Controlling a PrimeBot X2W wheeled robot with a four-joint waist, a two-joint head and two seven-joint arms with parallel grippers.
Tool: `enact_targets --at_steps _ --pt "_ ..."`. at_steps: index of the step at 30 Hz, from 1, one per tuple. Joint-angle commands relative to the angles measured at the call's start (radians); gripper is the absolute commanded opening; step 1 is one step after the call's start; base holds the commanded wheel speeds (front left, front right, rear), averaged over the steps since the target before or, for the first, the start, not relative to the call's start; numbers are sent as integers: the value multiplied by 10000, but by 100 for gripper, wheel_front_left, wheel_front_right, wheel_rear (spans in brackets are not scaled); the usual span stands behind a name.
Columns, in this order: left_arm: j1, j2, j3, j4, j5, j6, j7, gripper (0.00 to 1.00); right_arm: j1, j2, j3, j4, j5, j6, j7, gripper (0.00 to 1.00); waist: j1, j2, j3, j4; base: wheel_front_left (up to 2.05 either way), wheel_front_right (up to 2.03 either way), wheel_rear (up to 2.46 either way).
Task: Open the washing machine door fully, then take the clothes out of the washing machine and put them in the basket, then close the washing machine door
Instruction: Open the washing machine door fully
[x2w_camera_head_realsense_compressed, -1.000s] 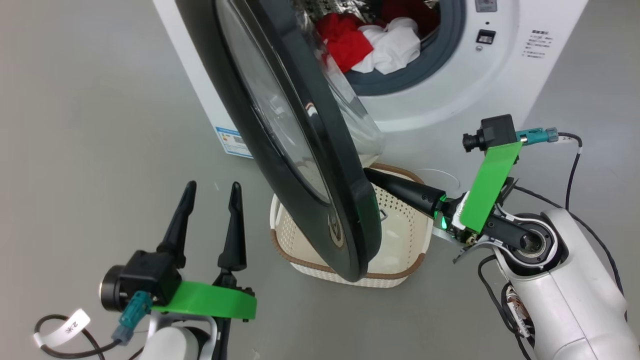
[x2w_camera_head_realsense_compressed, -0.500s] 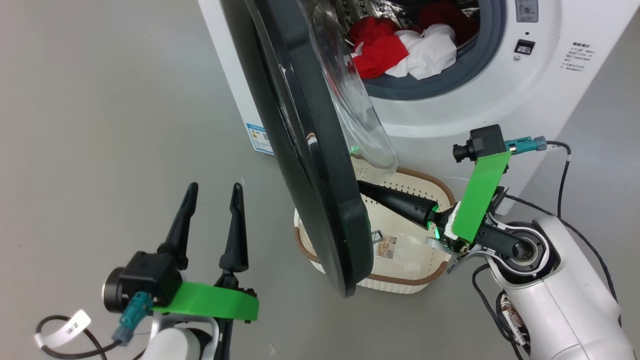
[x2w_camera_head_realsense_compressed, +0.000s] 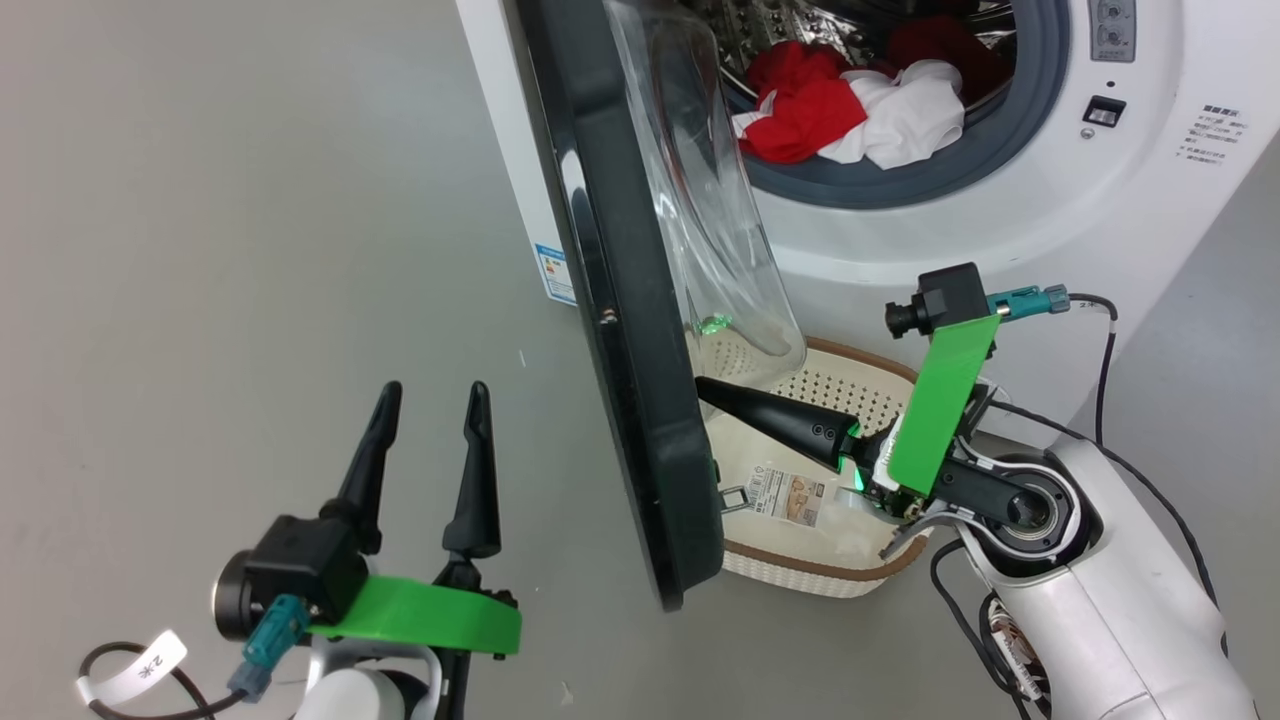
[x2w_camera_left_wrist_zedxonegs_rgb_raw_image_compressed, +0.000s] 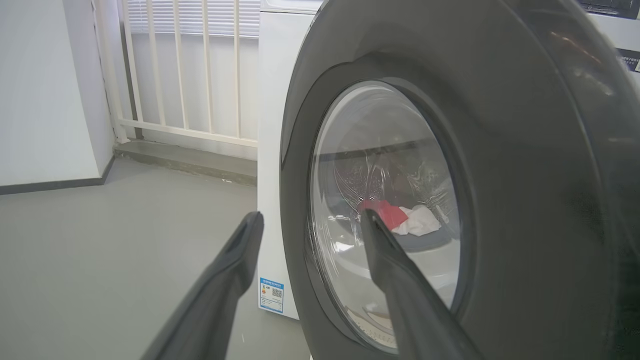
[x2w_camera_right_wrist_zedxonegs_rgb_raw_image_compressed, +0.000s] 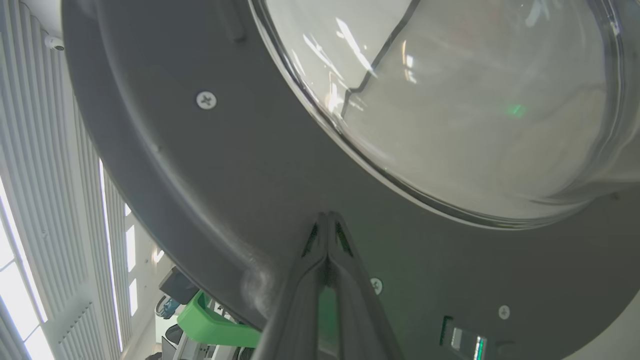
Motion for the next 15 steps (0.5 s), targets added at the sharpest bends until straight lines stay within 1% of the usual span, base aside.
enact_targets --at_steps 1,15 --pt "-80 153 304 -268 -31 82 -63 100 41 187 259 -242 15 79 -53 0 0 -1 28 53 0 0 0" --pt "-52 133 206 -240 -239 119 -88 100 10 187 560 -131 185 79 -126 0 0 -1 61 340 0 0 0"
